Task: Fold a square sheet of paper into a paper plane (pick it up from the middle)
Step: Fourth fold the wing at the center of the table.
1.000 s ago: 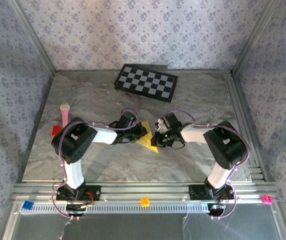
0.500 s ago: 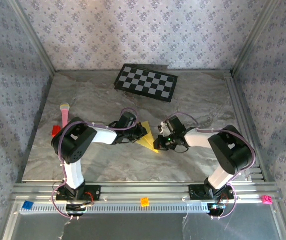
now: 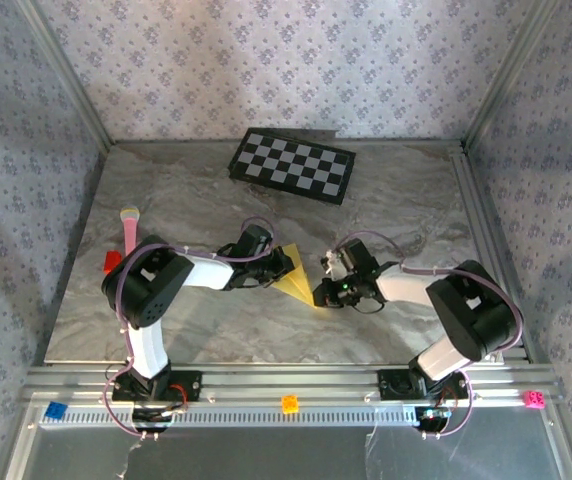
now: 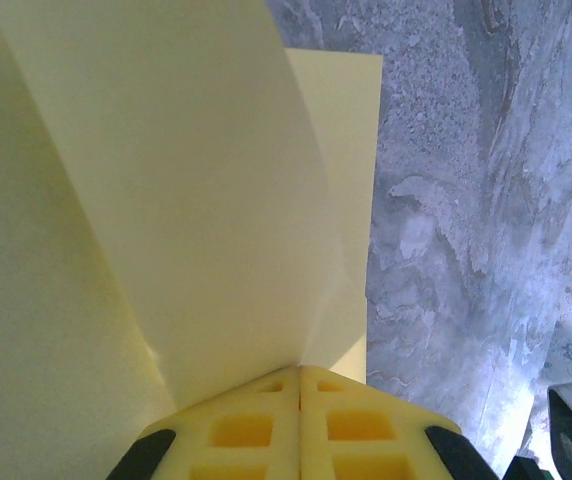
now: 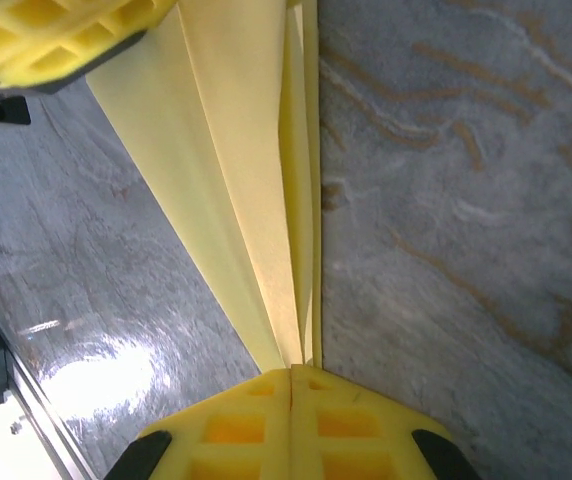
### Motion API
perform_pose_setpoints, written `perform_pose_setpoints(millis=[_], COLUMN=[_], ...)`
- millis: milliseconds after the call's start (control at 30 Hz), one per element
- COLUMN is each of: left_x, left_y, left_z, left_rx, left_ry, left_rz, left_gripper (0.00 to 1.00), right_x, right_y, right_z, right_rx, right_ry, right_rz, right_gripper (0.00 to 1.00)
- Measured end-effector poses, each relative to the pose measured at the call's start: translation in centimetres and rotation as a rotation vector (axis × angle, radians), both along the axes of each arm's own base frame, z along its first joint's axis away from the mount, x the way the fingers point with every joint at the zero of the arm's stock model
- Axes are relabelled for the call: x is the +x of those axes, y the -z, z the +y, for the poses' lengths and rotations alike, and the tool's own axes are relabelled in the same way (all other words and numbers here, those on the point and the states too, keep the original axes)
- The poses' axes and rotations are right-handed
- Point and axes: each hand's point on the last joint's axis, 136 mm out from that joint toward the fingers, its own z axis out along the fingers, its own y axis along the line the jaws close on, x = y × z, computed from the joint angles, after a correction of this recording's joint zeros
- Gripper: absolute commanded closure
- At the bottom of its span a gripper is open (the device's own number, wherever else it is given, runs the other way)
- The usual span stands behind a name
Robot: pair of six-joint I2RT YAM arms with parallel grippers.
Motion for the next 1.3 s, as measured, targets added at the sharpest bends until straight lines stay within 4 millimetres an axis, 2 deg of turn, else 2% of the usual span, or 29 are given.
perform_pose_setpoints(millis=[267, 367, 500, 633, 767, 1000, 1300], left_x=[0.1, 0.1, 0.1, 0.1, 0.1, 0.1, 0.1], left_y=[0.0, 0.0, 0.0, 0.0, 0.0, 0.0, 0.0], left_z=[0.0, 0.1, 0.1, 0.1, 0.0, 0.0, 0.0], left_rx=[0.0, -0.001, -0.001, -0.002, -0.003, -0.003, -0.003], left_ry=[-0.002, -0.004, -0.005, -0.005, -0.004, -0.004, -0.004], left_rz=[-0.001, -0.004, -0.005, -0.006, -0.007, -0.007, -0.007], left_gripper=[0.92, 0.92, 0.92, 0.92, 0.92, 0.92, 0.91], right_x=[-1.3, -1.7, -0.6, 1.8, 3.7, 5.5, 5.4], right_y=[-0.1, -0.9, -2.8, -3.7, -3.1, -2.3, -0.2], right_z=[-1.1, -1.5, -0.6, 1.2, 2.5, 3.7, 3.1], right_rx=[-0.043, -0.05, -0.012, 0.021, 0.025, 0.018, -0.013], right_ry=[-0.009, -0.006, -0.002, 0.006, 0.027, 0.049, 0.078], right_rz=[0.026, 0.025, -0.015, -0.029, -0.017, 0.006, 0.046], right_gripper=[0.99, 0.98, 0.98, 0.98, 0.97, 0.96, 0.97])
